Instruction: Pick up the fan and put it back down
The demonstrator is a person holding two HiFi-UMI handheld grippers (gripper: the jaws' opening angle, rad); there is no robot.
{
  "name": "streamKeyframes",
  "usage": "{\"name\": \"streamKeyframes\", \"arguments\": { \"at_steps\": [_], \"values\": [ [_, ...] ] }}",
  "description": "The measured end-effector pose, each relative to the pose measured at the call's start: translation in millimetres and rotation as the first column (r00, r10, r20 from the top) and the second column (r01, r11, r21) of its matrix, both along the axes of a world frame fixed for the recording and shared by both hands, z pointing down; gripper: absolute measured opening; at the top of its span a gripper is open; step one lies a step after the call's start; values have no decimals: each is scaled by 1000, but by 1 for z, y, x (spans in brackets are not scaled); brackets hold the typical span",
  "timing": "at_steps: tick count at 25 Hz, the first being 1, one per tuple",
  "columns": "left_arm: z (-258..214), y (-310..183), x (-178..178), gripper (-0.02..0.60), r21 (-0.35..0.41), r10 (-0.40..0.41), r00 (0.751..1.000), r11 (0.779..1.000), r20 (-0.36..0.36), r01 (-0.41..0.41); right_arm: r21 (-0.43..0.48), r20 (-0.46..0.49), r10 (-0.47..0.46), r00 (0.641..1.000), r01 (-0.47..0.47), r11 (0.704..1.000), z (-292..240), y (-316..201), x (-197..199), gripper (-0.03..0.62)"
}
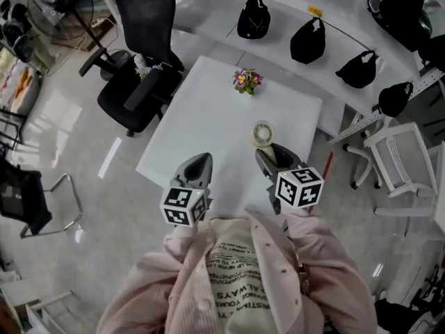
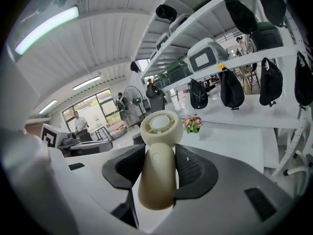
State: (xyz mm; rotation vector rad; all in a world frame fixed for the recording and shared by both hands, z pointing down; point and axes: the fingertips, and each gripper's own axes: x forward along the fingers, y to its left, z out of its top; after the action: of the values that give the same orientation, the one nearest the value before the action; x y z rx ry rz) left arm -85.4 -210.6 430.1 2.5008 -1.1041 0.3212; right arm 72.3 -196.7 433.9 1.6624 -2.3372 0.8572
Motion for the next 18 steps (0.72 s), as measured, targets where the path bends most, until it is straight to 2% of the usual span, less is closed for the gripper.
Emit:
{"name": "streamKeyframes", "arguments": {
  "at_steps": [7, 18],
  "values": [
    [-21, -1, -6, 2, 57, -15, 1000, 998, -27, 17, 95, 24, 25, 999, -27, 995, -32, 5, 11, 184],
    [-50, -4, -12, 2, 154, -28, 999, 988, -31, 32, 213, 55, 55, 997, -66, 975, -66, 14, 32, 184]
  ]
}}
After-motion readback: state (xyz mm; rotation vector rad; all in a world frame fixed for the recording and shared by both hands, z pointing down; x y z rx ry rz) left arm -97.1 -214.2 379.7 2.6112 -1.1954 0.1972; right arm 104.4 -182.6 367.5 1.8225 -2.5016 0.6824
